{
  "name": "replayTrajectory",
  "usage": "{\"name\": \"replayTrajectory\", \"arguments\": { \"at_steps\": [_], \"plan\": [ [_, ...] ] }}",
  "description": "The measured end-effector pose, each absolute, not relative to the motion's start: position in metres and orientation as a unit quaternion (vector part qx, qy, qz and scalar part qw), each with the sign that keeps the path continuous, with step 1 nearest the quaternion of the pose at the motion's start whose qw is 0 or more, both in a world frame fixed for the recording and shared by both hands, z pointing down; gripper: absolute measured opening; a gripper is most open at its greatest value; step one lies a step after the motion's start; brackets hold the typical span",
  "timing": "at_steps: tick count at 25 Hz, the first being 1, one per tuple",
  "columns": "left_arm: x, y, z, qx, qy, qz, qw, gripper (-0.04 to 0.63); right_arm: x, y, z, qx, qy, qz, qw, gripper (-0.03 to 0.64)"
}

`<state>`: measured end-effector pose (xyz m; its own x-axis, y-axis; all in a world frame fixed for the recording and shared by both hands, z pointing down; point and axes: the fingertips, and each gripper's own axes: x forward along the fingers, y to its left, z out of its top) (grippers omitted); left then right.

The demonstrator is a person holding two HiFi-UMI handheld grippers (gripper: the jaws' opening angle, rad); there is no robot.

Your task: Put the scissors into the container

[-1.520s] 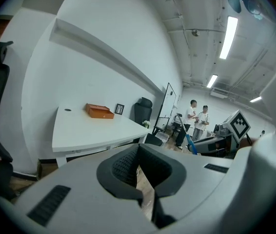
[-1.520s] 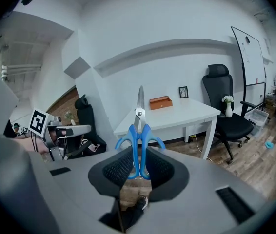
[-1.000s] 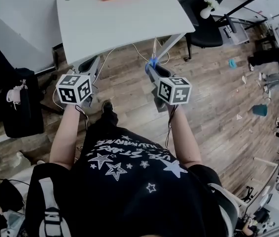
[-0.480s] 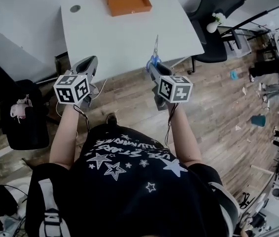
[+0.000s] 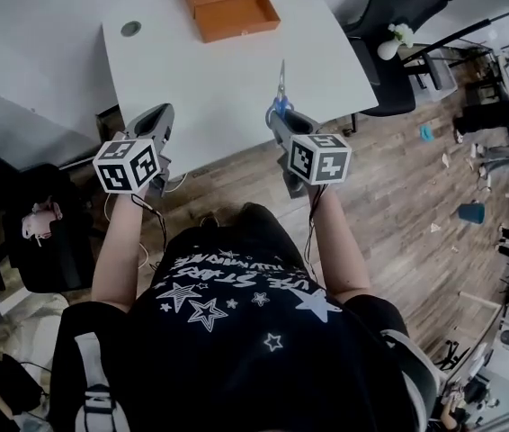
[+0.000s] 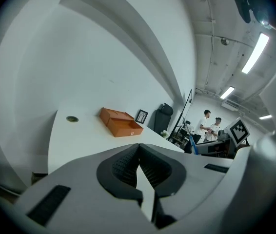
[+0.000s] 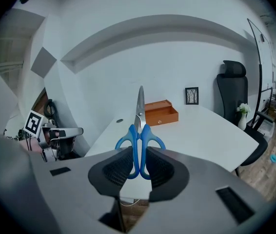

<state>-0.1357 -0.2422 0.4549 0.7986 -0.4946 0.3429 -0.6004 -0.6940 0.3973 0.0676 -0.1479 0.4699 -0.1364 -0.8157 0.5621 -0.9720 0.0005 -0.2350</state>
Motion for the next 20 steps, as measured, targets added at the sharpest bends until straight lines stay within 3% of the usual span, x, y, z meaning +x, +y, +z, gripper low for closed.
{"name": "replayTrajectory", "arguments": {
  "at_steps": [12, 20],
  "plan": [
    [-0.092, -0.301, 0.463, 0.897, -0.347, 0.112, 0.249, 0.018, 0.155, -0.249, 0.485, 0.627, -0.714, 0.257, 0.180, 0.097],
    [-0.051, -0.370, 0.457, 0.874, -0.405, 0.114, 0.243, 0.018, 0.216, -0.365, 0.485, 0.556, -0.747, 0.099, 0.349, 0.097]
  ]
}}
